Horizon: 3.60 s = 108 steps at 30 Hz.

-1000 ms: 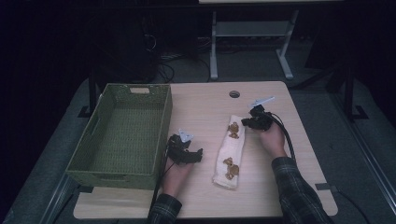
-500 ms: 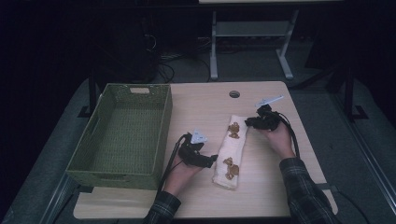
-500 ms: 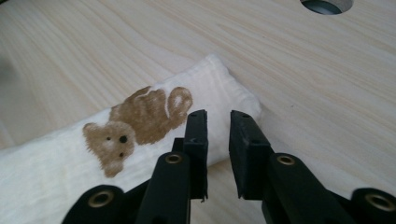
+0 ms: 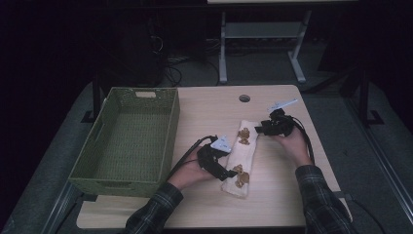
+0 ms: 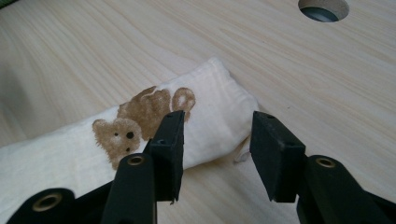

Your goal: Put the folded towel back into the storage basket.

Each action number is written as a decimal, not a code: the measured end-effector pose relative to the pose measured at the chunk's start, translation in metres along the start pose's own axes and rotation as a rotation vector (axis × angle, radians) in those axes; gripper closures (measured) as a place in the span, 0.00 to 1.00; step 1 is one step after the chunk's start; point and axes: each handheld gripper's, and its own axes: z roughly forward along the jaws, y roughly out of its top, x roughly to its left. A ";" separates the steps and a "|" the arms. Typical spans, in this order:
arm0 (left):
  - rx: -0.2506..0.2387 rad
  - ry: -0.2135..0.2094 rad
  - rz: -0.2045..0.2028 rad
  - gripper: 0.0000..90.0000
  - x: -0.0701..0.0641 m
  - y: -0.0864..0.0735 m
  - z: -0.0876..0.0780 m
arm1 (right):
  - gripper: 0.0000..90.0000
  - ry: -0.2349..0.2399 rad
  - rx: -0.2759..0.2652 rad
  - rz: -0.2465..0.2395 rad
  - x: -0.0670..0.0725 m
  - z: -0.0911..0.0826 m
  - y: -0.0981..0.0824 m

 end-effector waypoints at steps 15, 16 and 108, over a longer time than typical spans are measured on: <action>0.028 -0.104 0.173 0.24 -0.005 0.008 0.023 | 0.53 -0.033 0.009 -0.016 0.018 0.006 0.010; 0.027 -0.120 0.175 0.25 -0.004 0.007 0.024 | 0.53 -0.034 0.009 -0.017 0.019 0.006 0.010; 0.043 -0.124 0.119 0.91 -0.010 0.044 -0.032 | 0.93 0.064 0.010 -0.075 0.026 -0.001 0.045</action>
